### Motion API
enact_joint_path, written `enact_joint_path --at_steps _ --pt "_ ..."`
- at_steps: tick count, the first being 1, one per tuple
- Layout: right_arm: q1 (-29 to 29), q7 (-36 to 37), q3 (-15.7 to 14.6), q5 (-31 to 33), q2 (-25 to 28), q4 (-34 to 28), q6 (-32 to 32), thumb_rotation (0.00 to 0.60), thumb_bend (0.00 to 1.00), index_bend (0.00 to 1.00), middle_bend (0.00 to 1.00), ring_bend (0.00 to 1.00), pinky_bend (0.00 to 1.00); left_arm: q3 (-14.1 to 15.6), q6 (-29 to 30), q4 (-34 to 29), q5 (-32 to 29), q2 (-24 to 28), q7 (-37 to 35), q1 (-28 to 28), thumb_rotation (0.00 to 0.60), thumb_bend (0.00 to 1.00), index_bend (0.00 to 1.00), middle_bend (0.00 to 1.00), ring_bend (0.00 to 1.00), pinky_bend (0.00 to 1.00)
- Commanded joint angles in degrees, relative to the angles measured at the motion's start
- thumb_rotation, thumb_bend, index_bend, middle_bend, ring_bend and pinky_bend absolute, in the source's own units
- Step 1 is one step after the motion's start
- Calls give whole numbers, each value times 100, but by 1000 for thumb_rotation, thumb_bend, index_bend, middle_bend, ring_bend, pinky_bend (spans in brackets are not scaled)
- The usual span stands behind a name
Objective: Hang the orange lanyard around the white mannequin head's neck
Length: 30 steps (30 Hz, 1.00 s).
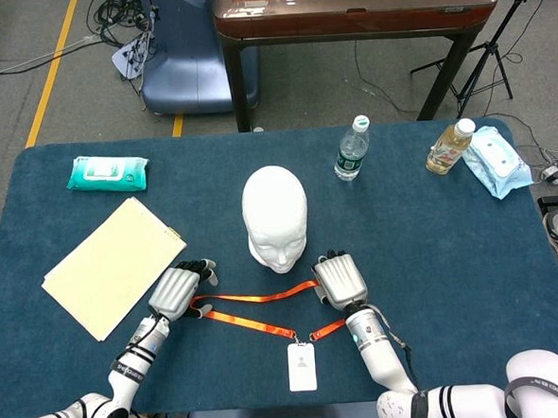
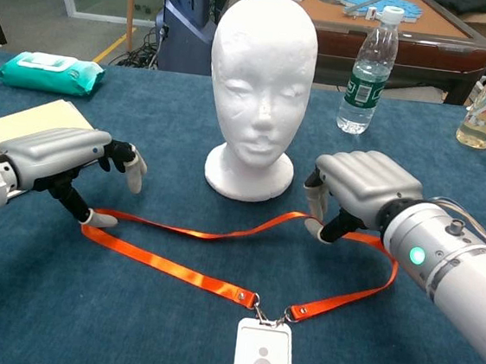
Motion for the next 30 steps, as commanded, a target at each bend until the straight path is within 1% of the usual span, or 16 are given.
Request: enact_joint_path --at_steps 1,16,26,30 --pt "2 -6 1 16 -4 4 1 600 436 633 476 330 393 -6 -27 123 -2 -81 -8 -45 600 173 434 245 246 237" --pt "33 1 43 123 -45 91 -13 600 437 633 477 330 393 -4 -167 512 -86 -307 -42 -150 600 173 436 247 246 237" --pt "37 0 -13 165 -64 126 -58 600 436 633 477 330 393 -73 -199 751 -150 -426 -147 -204 600 173 463 267 246 237" --pt "54 -16 -5 170 -78 134 -57 600 437 633 477 330 393 -91 -227 801 -176 -460 -178 -225 600 173 487 274 246 237"
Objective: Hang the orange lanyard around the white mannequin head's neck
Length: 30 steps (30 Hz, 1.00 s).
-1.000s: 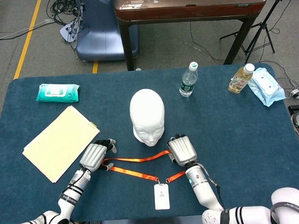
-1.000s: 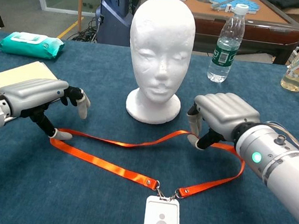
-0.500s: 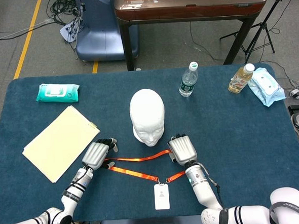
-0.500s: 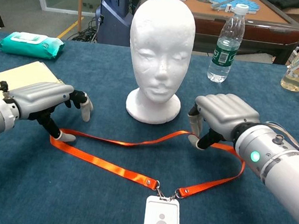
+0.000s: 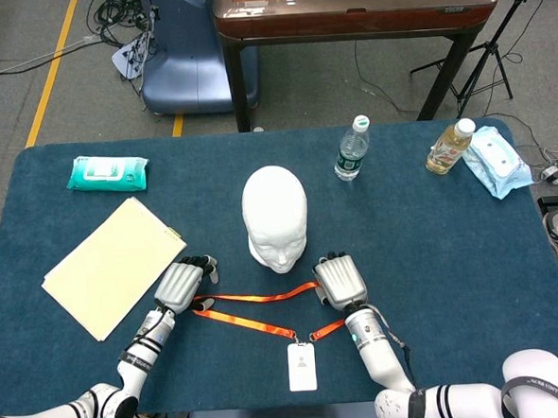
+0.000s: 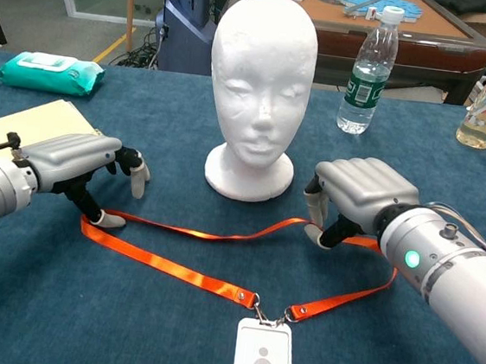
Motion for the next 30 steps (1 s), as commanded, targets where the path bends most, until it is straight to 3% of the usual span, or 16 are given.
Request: enact_joint_path --at_steps 1,30 --pt "8 -9 9 4 -4 0 4 600 437 633 476 330 393 -7 -11 18 -11 -14 -15 -11 600 173 497 276 246 237" --pt "35 40 35 138 57 -46 -24 600 436 633 477 330 393 -19 -263 58 -203 -2 41 -117 600 299 587 312 248 237"
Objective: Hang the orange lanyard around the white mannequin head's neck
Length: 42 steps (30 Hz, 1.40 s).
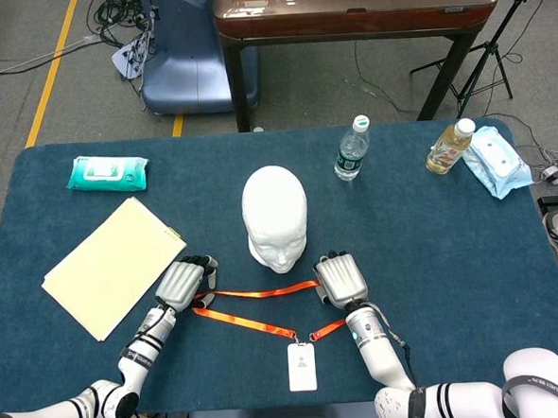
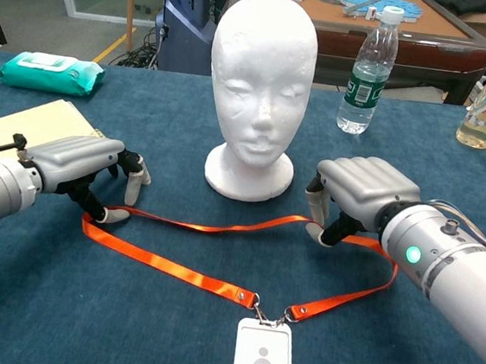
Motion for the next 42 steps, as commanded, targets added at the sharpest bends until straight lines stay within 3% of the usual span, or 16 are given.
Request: enact_joint_path --at_steps 1,16,25,34,42 --pt "-1 10 1 10 10 -10 -2 600 436 634 476 330 393 -2 -12 1 -14 -6 19 -9 600 305 588 314 248 237" --pt "-26 93 -38 -10 60 -20 19 600 437 633 477 330 393 30 -53 -22 -98 20 44 11 600 333 606 325 250 237" --pt "-91 186 -99 -144 208 -242 87 600 436 638 477 331 393 76 298 -222 131 147 -282 173 600 332 626 341 254 237" --pt "-168 363 -128 -522 444 -745 266 600 436 641 477 332 393 81 703 -830 483 570 -457 273 600 332 627 339 255 238" --pt "-180 476 -80 -865 641 -1191 390 600 436 642 477 332 393 -31 1114 -1779 664 1096 -264 367 600 332 627 333 255 238"
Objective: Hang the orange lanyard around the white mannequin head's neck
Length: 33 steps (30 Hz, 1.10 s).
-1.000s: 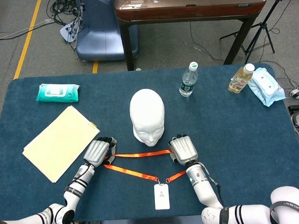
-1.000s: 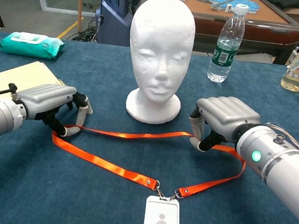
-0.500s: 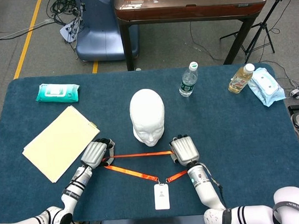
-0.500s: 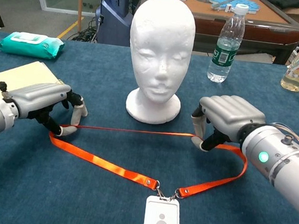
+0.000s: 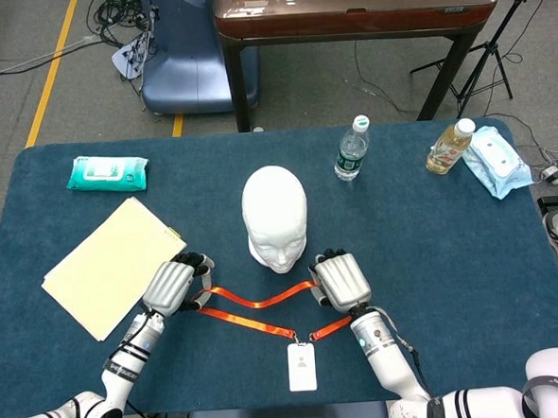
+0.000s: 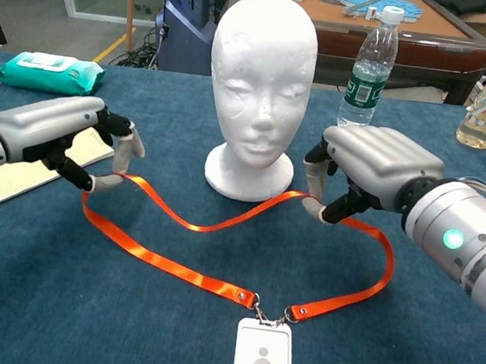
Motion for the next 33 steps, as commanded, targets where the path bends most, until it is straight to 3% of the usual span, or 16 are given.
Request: enact_joint_path --at_steps 1,19,33 --pt "3 39 21 -144 85 -167 44 600 436 643 477 332 393 -90 237 -477 107 298 148 53 600 332 627 332 255 237" --pt "-2 124 306 -898 652 -1311 389 600 436 643 477 333 393 -618 601 -2274 113 1437 638 8 600 331 632 329 253 237" --pt "103 70 901 -829 1210 -1981 537 600 436 643 477 333 393 -1134 487 -3086 -260 2142 955 -257 600 330 632 327 252 238"
